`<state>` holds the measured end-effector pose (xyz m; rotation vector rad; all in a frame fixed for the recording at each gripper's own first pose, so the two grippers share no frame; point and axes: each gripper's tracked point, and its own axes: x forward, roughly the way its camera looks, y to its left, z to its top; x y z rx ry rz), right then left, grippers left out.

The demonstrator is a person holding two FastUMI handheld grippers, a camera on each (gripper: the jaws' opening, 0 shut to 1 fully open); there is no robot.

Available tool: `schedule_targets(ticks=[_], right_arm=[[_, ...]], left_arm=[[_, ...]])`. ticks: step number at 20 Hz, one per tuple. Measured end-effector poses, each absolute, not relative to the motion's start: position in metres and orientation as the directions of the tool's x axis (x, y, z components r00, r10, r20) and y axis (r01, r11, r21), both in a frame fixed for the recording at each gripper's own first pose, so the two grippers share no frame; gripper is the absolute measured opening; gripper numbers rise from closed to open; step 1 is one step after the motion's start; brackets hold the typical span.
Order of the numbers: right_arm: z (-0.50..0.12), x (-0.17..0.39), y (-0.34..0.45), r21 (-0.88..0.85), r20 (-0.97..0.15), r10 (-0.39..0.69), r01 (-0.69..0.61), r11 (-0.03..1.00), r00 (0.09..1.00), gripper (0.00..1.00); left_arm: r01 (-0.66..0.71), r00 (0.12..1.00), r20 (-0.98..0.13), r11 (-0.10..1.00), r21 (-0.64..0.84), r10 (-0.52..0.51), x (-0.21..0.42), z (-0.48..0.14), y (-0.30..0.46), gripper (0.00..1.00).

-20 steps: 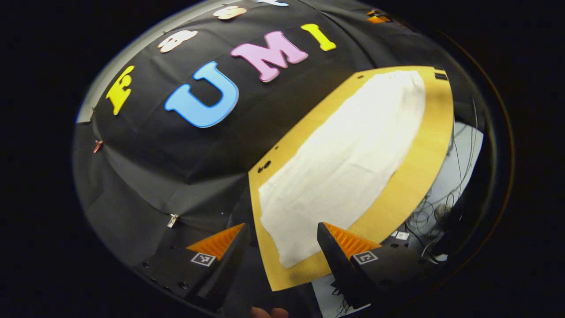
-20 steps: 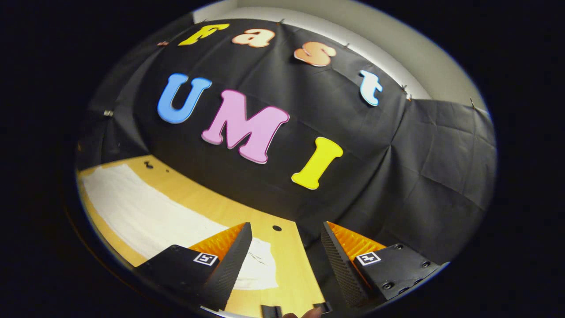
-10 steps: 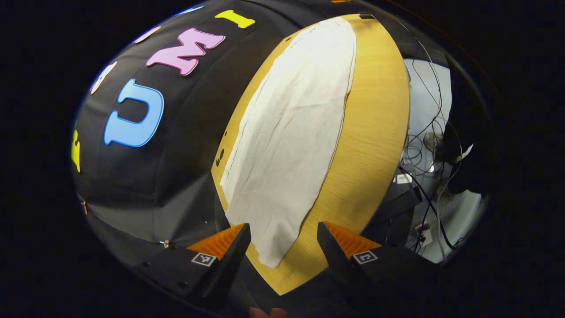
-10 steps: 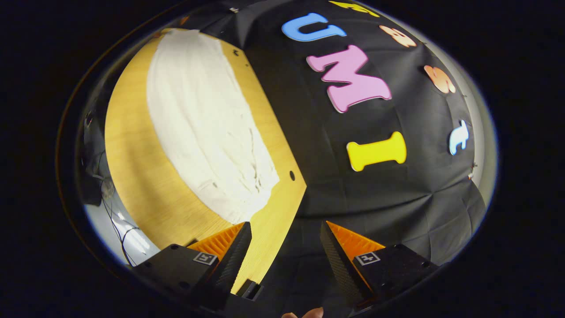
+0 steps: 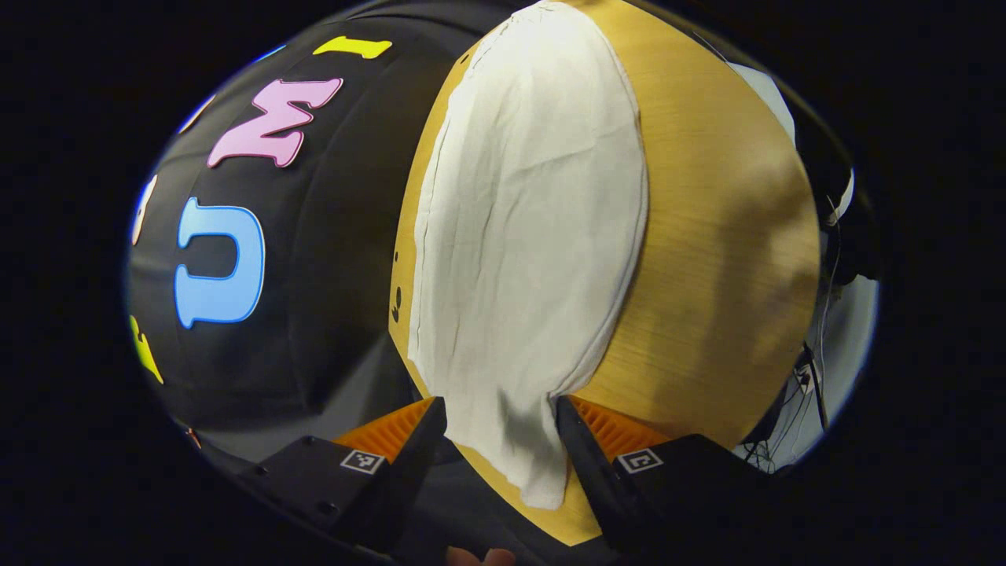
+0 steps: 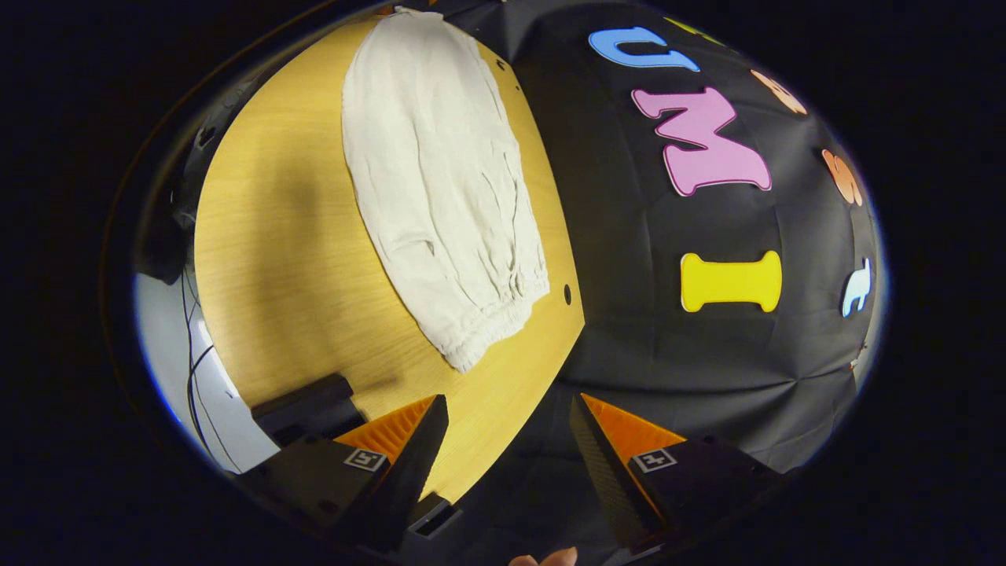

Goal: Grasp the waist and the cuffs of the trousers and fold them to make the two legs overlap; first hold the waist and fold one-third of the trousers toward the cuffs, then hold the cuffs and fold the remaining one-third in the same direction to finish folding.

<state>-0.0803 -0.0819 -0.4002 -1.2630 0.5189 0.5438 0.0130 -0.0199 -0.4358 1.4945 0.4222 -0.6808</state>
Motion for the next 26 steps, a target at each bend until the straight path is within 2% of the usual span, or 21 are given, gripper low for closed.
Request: schedule_targets(ticks=[4,5,7,8,9,10,11,12,13,14,15,18,19,21,23,24,26], right_arm=[[-0.423,-0.077,-0.086,-0.708,-0.684,0.144,-0.699,0.105,0.715,0.97],[-0.432,-0.076,-0.085,-0.697,-0.698,0.156,-0.713,0.074,0.699,0.97],[-0.442,-0.072,-0.077,-0.683,-0.715,0.191,-0.731,0.017,0.673,0.97],[-0.448,-0.07,-0.069,-0.673,-0.723,0.214,-0.74,-0.006,0.656,0.97],[-0.454,-0.064,-0.061,-0.67,-0.726,0.236,-0.742,-0.033,0.646,0.97],[-0.457,-0.058,-0.055,-0.673,-0.724,0.254,-0.737,-0.062,0.641,0.97],[-0.461,-0.048,-0.049,-0.683,-0.717,0.269,-0.725,-0.089,0.643,0.97],[-0.46,-0.041,-0.044,-0.688,-0.713,0.287,-0.716,-0.114,0.64,0.96],[-0.462,-0.033,-0.038,-0.686,-0.715,0.304,-0.715,-0.133,0.63,0.95],[-0.465,-0.026,-0.033,-0.676,-0.724,0.316,-0.722,-0.146,0.613,0.95],[-0.468,-0.024,-0.031,-0.655,-0.741,0.323,-0.739,-0.155,0.589,0.95],[-0.477,-0.014,-0.029,-0.564,-0.809,0.308,-0.809,-0.167,0.5,0.94],[-0.481,-0.017,-0.029,-0.522,-0.835,0.297,-0.837,-0.163,0.463,1.0],[-0.496,-0.024,-0.037,-0.46,-0.873,0.257,-0.875,-0.15,0.414,0.75],[-0.496,-0.024,-0.034,-0.477,-0.867,0.242,-0.867,-0.145,0.436,0.29],[-0.494,-0.023,-0.033,-0.496,-0.857,0.233,-0.858,-0.132,0.46,0.18],[-0.494,-0.027,-0.031,-0.501,-0.852,0.226,-0.861,-0.091,0.472,0.08]], left_arm=[[0.689,0.713,-0.692,-0.073,0.721,-0.112,0.023,-0.443,-0.022,0.88],[0.707,0.694,-0.711,-0.083,0.702,-0.111,0.022,-0.447,-0.025,0.84],[0.729,0.668,-0.737,-0.108,0.676,-0.102,0.018,-0.452,-0.027,0.7],[0.733,0.663,-0.743,-0.116,0.67,-0.092,0.017,-0.452,-0.025,0.67],[0.746,0.652,-0.754,-0.115,0.656,-0.077,0.016,-0.455,-0.024,0.58],[0.764,0.636,-0.77,-0.103,0.637,-0.055,0.016,-0.458,-0.018,0.54],[0.781,0.617,-0.786,-0.084,0.618,-0.048,0.016,-0.461,-0.018,0.43],[0.796,0.6,-0.799,-0.066,0.601,-0.042,0.014,-0.464,-0.018,0.38],[0.807,0.586,-0.809,-0.056,0.588,-0.038,0.013,-0.465,-0.019,0.2],[0.812,0.58,-0.814,-0.051,0.581,-0.04,0.015,-0.465,-0.02,0.17],[0.814,0.578,-0.815,-0.049,0.579,-0.041,0.016,-0.466,-0.021,0.1],[0.791,0.606,-0.794,-0.074,0.607,-0.036,0.023,-0.466,-0.026,0.07],[0.788,0.61,-0.791,-0.075,0.611,-0.04,0.024,-0.466,-0.028,0.06],[0.791,0.608,-0.793,-0.049,0.61,-0.042,0.024,-0.466,-0.03,0.05],[0.798,0.602,-0.797,-0.013,0.603,-0.041,0.024,-0.465,-0.031,0.06],[0.8,0.6,-0.799,0.015,0.6,-0.032,0.028,-0.464,-0.029,0.05],[0.797,0.603,-0.797,0.071,0.6,-0.022,0.031,-0.463,-0.029,0.06]])
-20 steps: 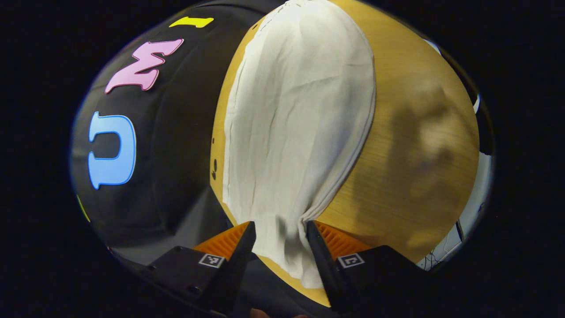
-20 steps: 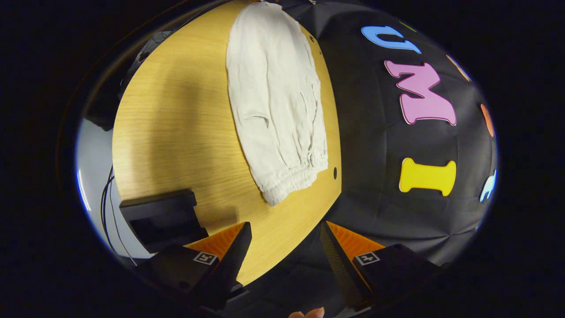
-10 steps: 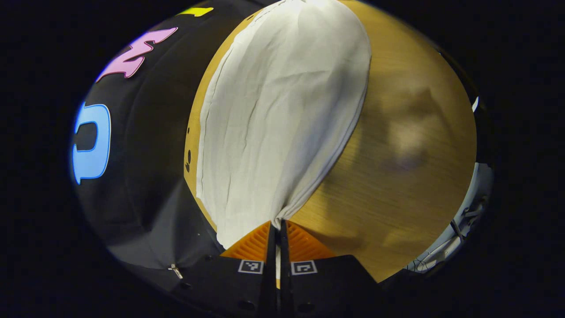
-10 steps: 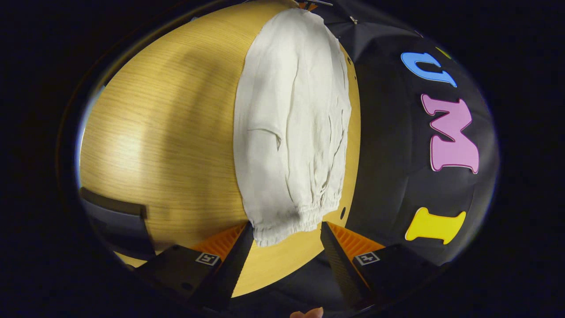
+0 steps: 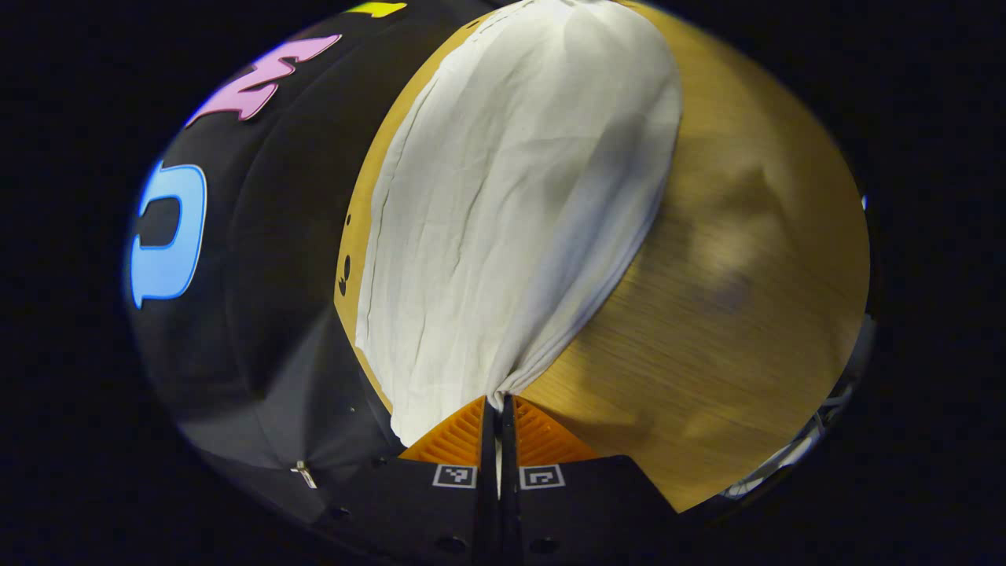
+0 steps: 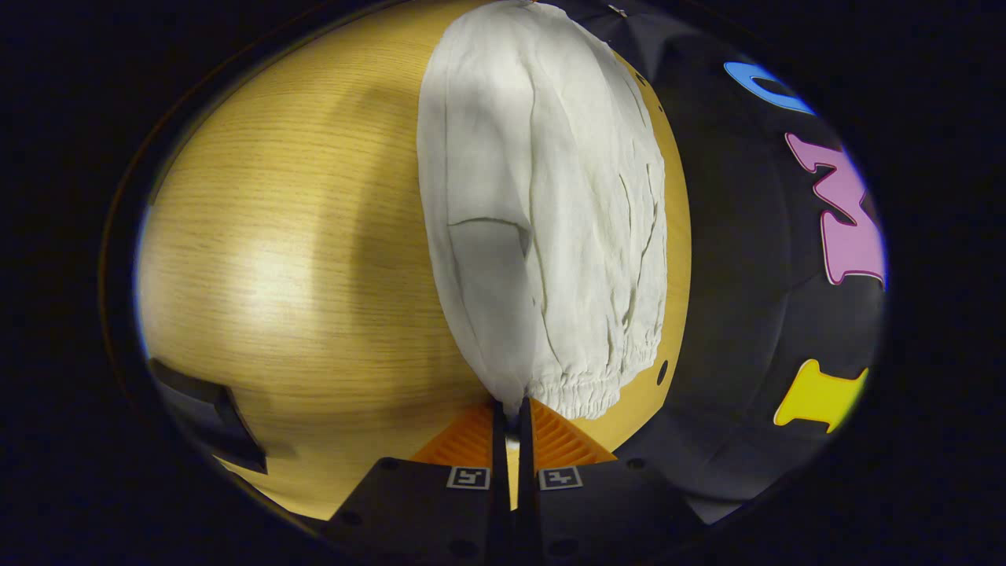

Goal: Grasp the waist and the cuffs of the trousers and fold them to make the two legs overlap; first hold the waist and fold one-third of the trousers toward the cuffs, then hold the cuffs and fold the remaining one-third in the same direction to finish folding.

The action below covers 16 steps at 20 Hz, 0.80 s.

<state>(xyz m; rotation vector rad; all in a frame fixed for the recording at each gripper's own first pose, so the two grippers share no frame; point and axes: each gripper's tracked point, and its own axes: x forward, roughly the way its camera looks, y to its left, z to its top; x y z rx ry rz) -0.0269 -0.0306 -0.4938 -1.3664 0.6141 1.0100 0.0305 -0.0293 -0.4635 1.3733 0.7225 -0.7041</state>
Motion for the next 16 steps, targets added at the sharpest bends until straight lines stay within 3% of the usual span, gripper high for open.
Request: schedule_targets(ticks=[2,7,16], right_arm=[[-0.479,-0.026,-0.03,-0.539,-0.825,0.237,-0.84,-0.061,0.513,0.07],[-0.44,-0.014,-0.031,-0.581,-0.769,0.227,-0.802,0.14,0.597,0.07],[-0.388,0.084,-0.027,-0.624,-0.655,0.107,-0.616,0.481,0.748,0.07]], left_arm=[[0.78,0.619,-0.785,0.121,0.613,-0.013,0.032,-0.459,-0.028,0.05],[0.695,0.708,-0.706,0.215,0.686,-0.033,0.056,-0.424,-0.04,0.05],[0.535,0.81,-0.586,0.4,0.744,0.006,0.153,-0.387,-0.06,0.06]])
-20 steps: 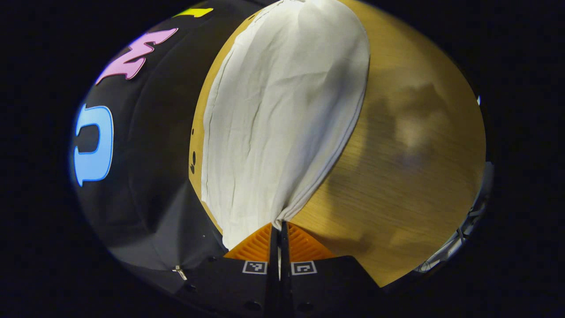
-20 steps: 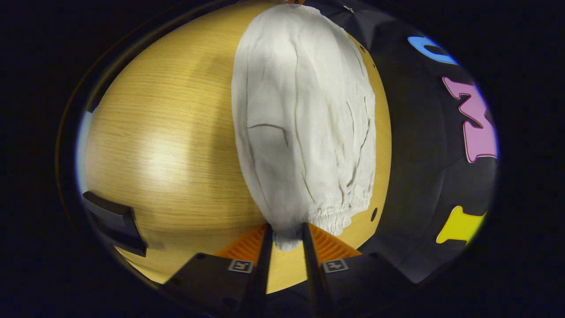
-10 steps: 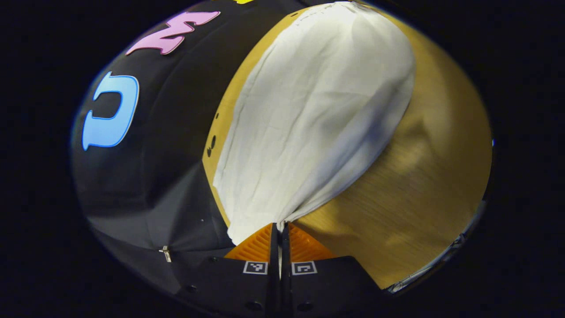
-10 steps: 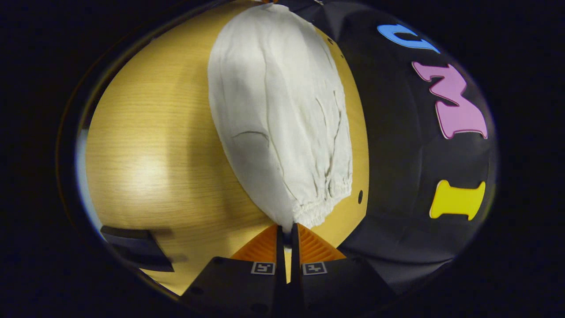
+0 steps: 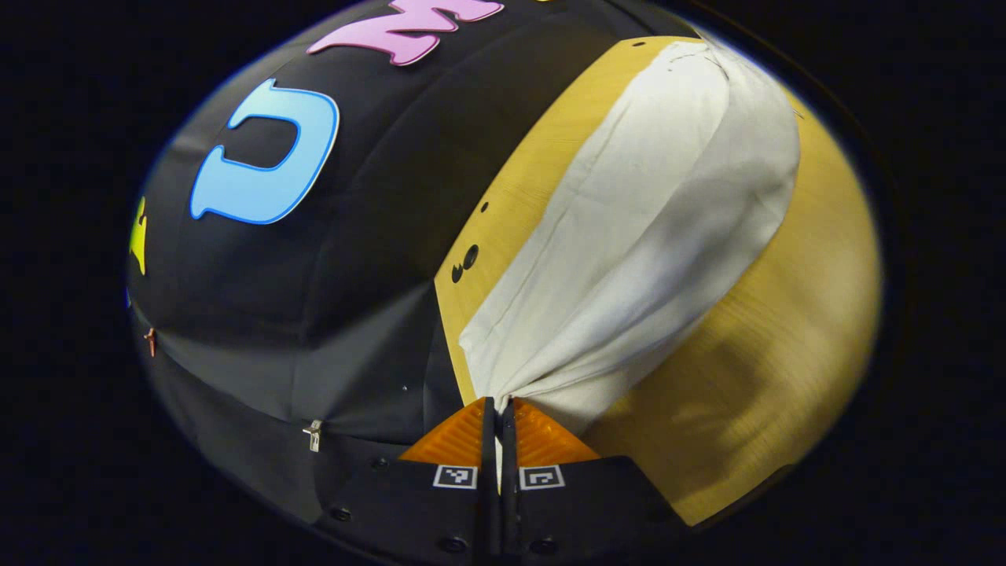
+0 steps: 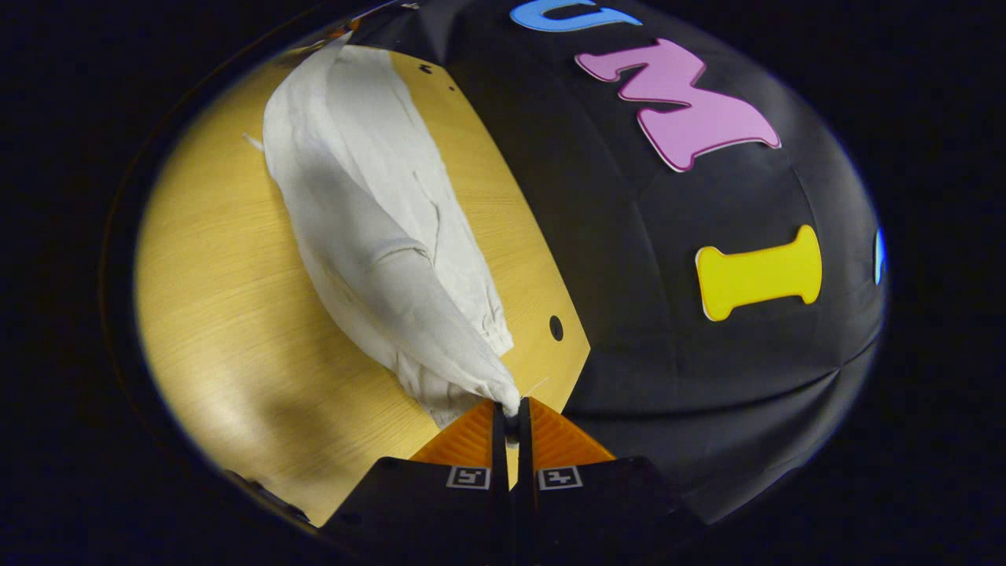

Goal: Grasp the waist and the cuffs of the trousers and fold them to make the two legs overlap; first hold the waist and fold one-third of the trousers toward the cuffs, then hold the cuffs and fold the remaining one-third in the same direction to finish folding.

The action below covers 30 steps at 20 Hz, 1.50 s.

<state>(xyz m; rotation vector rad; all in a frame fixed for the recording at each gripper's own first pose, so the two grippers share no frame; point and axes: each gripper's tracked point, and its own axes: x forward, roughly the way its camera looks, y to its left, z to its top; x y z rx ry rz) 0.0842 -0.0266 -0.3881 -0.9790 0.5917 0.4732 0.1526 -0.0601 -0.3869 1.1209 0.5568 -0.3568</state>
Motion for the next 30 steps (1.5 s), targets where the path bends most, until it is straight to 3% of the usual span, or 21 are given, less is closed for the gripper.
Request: schedule_targets(ticks=[9,11,13,18,22,30], right_arm=[[-0.414,0.139,-0.017,-0.627,-0.672,0.042,-0.598,0.5,0.739,0.07],[-0.431,0.153,-0.017,-0.6,-0.699,0.016,-0.598,0.532,0.715,0.07],[-0.458,0.164,-0.013,-0.531,-0.746,0.017,-0.611,0.587,0.665,0.07],[-0.495,0.176,-0.012,-0.396,-0.828,0.023,-0.613,0.684,0.561,0.07],[-0.509,0.19,-0.013,-0.306,-0.869,0.021,-0.57,0.762,0.494,0.07],[-0.509,0.193,-0.014,-0.355,-0.858,-0.025,-0.557,0.751,0.513,0.11]], left_arm=[[0.522,0.832,-0.554,0.367,0.77,-0.022,0.249,-0.397,-0.092,0.05],[0.526,0.827,-0.562,0.38,0.761,-0.018,0.268,-0.407,-0.099,0.1],[0.543,0.814,-0.581,0.368,0.755,-0.008,0.284,-0.424,-0.106,0.05],[0.579,0.79,-0.613,0.323,0.749,0.004,0.297,-0.448,-0.111,0.05],[0.609,0.745,-0.667,0.374,0.7,0.034,0.298,-0.461,-0.109,0.05],[0.631,0.705,-0.703,0.373,0.681,0.092,0.298,-0.483,-0.112,0.05]])
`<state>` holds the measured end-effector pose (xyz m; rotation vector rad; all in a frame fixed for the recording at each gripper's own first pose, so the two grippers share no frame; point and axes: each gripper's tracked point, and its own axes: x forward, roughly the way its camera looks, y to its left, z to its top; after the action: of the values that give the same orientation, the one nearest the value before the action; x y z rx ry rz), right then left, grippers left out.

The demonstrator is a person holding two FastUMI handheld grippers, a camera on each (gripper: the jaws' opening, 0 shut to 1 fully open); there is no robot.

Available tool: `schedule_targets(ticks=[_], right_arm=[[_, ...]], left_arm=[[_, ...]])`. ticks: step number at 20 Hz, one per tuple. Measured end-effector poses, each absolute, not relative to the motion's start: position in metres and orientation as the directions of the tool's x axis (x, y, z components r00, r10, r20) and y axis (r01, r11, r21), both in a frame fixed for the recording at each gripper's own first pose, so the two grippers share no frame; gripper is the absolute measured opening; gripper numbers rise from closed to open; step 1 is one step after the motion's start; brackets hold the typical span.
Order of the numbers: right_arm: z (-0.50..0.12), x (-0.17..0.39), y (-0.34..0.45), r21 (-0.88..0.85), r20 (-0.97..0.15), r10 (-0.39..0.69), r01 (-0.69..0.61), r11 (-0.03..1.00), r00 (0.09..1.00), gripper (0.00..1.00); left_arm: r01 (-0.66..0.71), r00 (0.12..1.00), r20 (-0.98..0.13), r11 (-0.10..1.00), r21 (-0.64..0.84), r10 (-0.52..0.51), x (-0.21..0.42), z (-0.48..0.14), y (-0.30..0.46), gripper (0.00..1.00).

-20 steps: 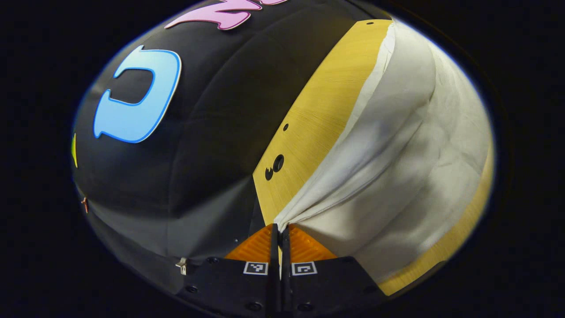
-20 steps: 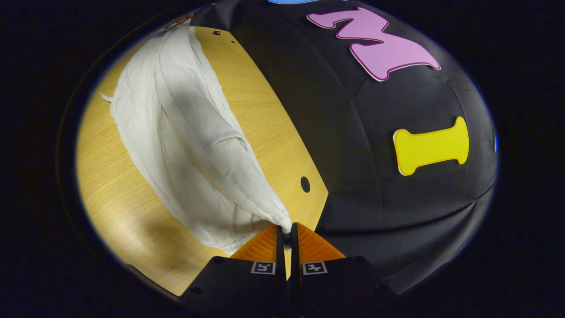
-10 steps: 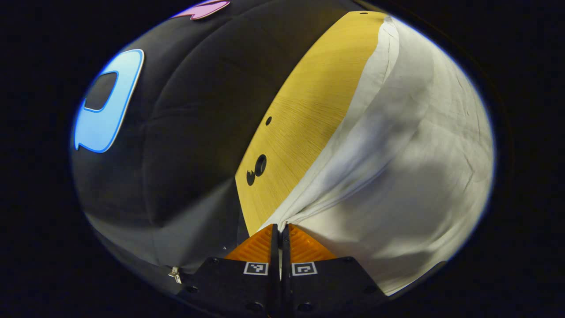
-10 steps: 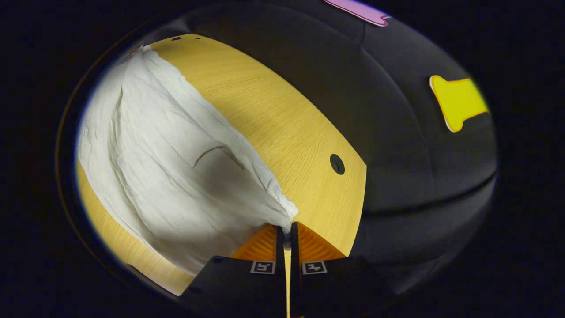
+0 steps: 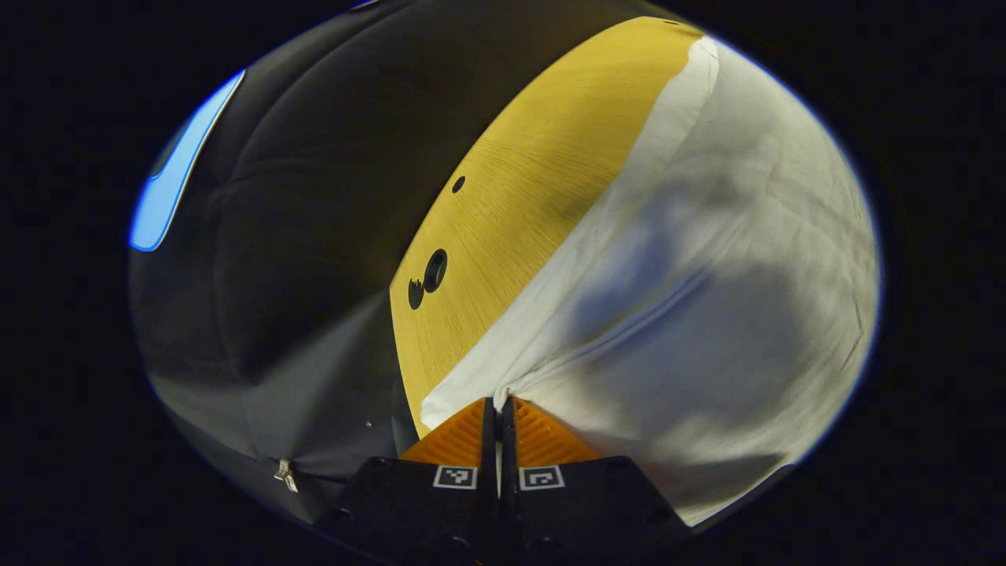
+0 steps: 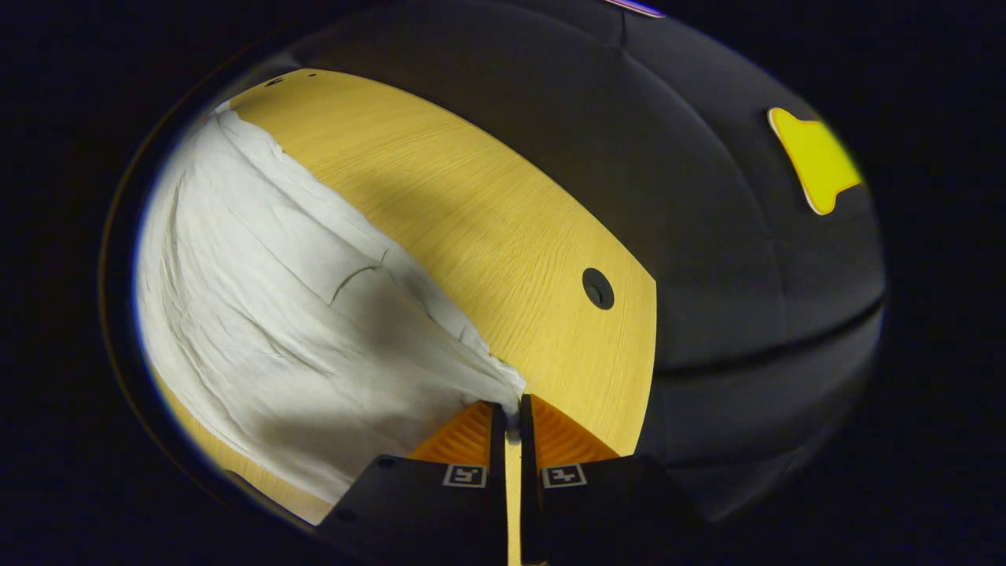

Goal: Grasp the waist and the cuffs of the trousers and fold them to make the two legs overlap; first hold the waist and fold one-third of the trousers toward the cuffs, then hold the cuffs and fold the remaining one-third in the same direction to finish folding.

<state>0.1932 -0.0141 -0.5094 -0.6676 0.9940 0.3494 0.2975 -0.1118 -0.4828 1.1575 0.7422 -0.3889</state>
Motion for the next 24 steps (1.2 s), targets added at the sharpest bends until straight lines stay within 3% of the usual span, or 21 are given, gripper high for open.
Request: schedule_targets(ticks=[2,3,4,5,8,9,10,11,15,19,24], right_arm=[[-0.505,0.197,-0.02,-0.362,-0.854,-0.041,-0.536,0.763,0.519,0.17],[-0.502,0.199,-0.024,-0.365,-0.848,-0.052,-0.509,0.78,0.528,0.26],[-0.498,0.198,-0.025,-0.35,-0.846,-0.049,-0.484,0.802,0.53,0.29],[-0.495,0.197,-0.025,-0.321,-0.846,-0.037,-0.454,0.831,0.531,0.36],[-0.477,0.197,-0.027,-0.217,-0.828,-0.013,-0.299,0.929,0.561,0.51],[-0.469,0.196,-0.029,-0.168,-0.819,-0.002,-0.236,0.957,0.574,0.59],[-0.461,0.194,-0.029,-0.117,-0.806,0.006,-0.168,0.979,0.592,0.6],[-0.449,0.192,-0.027,-0.038,-0.786,0.02,-0.081,0.996,0.617,0.74],[-0.43,0.154,-0.021,0.229,-0.806,0.062,0.213,0.95,0.589,0.78],[-0.453,0.102,-0.037,0.353,-0.856,0.012,0.569,0.743,0.516,0.79],[-0.485,0.077,-0.031,0.408,-0.865,0.019,0.68,0.61,0.502,0.79]], left_arm=[[0.632,0.705,-0.701,0.352,0.69,0.108,0.297,-0.483,-0.11,0.06],[0.622,0.714,-0.691,0.351,0.7,0.113,0.298,-0.48,-0.109,0.06],[0.603,0.731,-0.673,0.353,0.715,0.114,0.302,-0.476,-0.107,0.06],[0.568,0.758,-0.639,0.352,0.744,0.127,0.306,-0.468,-0.104,0.16],[0.532,0.779,-0.614,0.388,0.753,0.125,0.306,-0.455,-0.099,0.74],[0.518,0.784,-0.608,0.41,0.75,0.123,0.304,-0.451,-0.099,0.8],[0.498,0.792,-0.598,0.434,0.751,0.125,0.301,-0.445,-0.096,0.87],[0.474,0.799,-0.588,0.47,0.745,0.125,0.297,-0.437,-0.094,0.91],[0.429,0.79,-0.603,0.601,0.674,0.112,0.268,-0.414,-0.092,0.95],[0.366,0.77,-0.634,0.767,0.527,0.069,0.224,-0.391,-0.096,0.95],[0.283,0.757,-0.65,0.865,0.414,0.064,0.189,-0.374,-0.084,0.95]])
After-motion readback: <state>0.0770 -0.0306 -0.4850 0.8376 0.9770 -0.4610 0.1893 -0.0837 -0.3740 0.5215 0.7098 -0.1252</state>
